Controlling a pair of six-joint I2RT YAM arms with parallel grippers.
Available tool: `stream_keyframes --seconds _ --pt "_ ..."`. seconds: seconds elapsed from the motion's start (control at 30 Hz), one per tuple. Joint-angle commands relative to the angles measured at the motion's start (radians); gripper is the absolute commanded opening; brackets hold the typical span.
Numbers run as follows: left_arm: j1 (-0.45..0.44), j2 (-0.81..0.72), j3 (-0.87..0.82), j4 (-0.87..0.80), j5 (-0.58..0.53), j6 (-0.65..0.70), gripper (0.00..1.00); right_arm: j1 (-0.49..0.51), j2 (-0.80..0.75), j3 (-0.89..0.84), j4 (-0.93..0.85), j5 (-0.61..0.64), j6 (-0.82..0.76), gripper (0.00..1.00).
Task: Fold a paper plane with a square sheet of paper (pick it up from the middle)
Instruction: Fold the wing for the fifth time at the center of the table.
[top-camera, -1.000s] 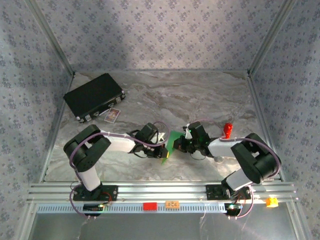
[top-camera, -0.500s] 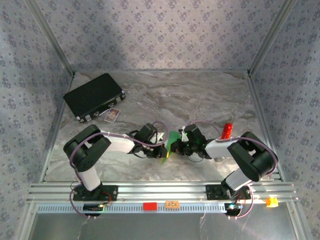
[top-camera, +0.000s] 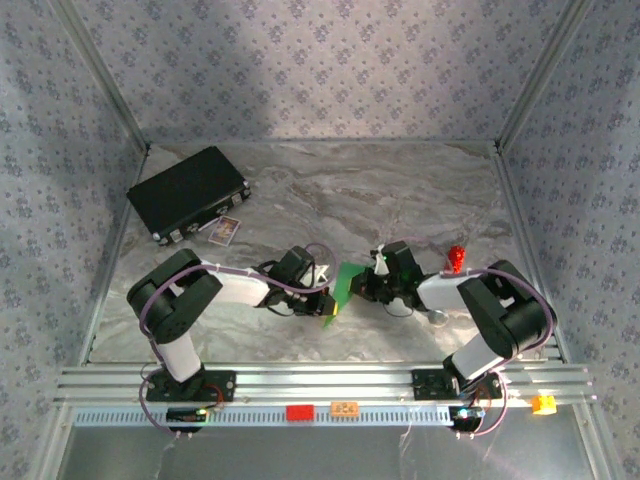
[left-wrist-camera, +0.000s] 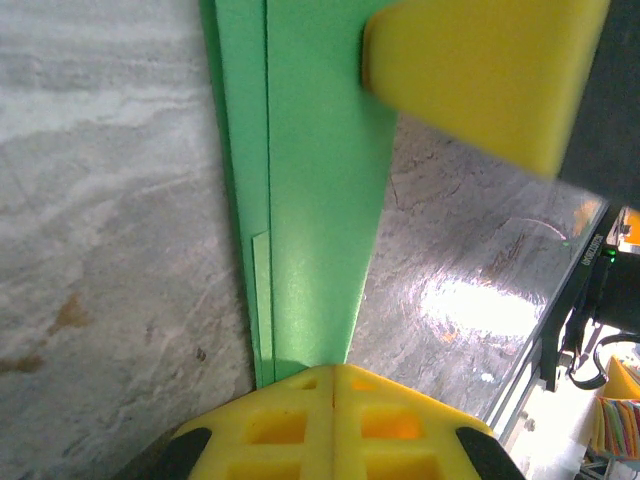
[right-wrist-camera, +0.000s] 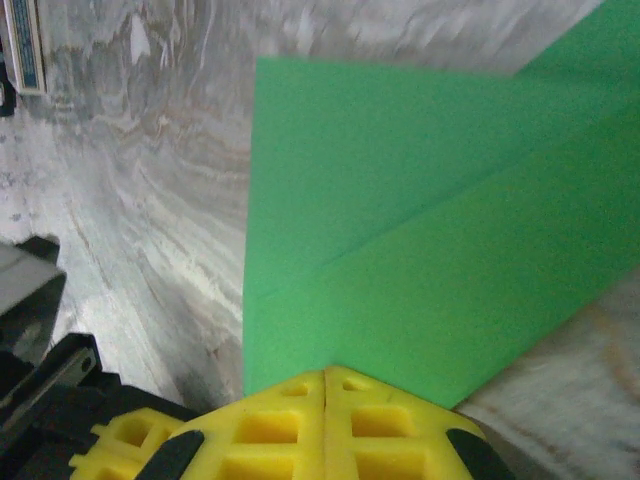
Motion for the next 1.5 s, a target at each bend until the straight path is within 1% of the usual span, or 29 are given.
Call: stream_keyframes --seconds 0.0,0.4,0.6,0.77,0.9,1.07,1.17,1.33,1.47 --pt "0.003 0.04 -0.021 -0.071 -0.027 0.008 0.0 -0.048 0.018 0.02 -0.035 0.035 -0.03 0.08" --pt "0.005 0.035 -0.022 -0.08 -0.028 0.017 0.0 -0.157 0.03 0.031 -0.054 0.017 -0.051 0.08" --pt "0.007 0.03 -0.028 -0.074 -0.027 0.017 0.0 -0.194 0.014 0.035 -0.058 0.047 -0.025 0.09" --pt "0.008 0.03 -0.026 -0.077 -0.028 0.019 0.0 -0.22 -0.028 0.051 -0.105 0.078 -0.018 0.09" --pt "0.008 0.025 -0.025 -0.079 -0.033 0.021 0.0 -0.236 -0.123 0.05 -0.15 0.083 -0.026 0.09" --pt "0.008 0.021 -0.024 -0.078 -0.035 0.02 0.0 -0.209 -0.258 0.042 -0.201 0.066 -0.051 0.11" --pt "0.008 0.019 -0.018 -0.075 -0.035 0.019 0.0 -0.169 -0.278 0.025 -0.199 0.061 -0.042 0.12" --pt "0.007 0.015 -0.014 -0.073 -0.035 0.014 0.0 -0.086 -0.207 0.031 -0.138 0.031 -0.036 0.12" --pt "0.006 0.015 -0.014 -0.077 -0.035 0.015 0.0 -0.07 -0.109 0.069 -0.12 0.019 -0.045 0.1"
